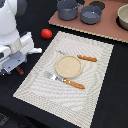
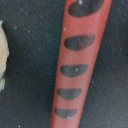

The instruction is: Place the fish, sausage, and tomato into the frying pan.

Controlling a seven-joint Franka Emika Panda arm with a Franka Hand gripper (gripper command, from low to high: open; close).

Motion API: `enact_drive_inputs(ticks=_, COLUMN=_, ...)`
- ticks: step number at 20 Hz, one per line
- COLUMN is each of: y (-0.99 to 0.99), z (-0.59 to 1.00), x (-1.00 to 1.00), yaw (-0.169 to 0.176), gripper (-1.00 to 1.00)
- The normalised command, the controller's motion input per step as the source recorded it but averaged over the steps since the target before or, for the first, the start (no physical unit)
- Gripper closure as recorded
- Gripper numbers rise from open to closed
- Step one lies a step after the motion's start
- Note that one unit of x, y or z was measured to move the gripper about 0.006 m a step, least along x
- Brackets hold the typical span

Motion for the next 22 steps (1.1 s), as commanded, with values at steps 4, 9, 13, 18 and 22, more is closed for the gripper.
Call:
enact_drive_inputs(ticks=4, y=0.00, z=-0.09, x=0.00, yaw=0.000, gripper=1.00)
enact_drive_inputs(ticks=9, y=0.00, z=-0.11, x=0.00, yaw=0.000, gripper=1.00)
enact_drive_inputs(ticks=13, y=0.00, z=-0.11, x=0.00, yaw=0.000, gripper=1.00)
enact_drive_inputs(ticks=18, y=-0.10, z=-0.19, x=0.04, yaw=0.000, gripper=1.00)
enact_drive_inputs(ticks=22, y=-0.17, z=0.64, x=0.05, yaw=-0.060, gripper=1.00)
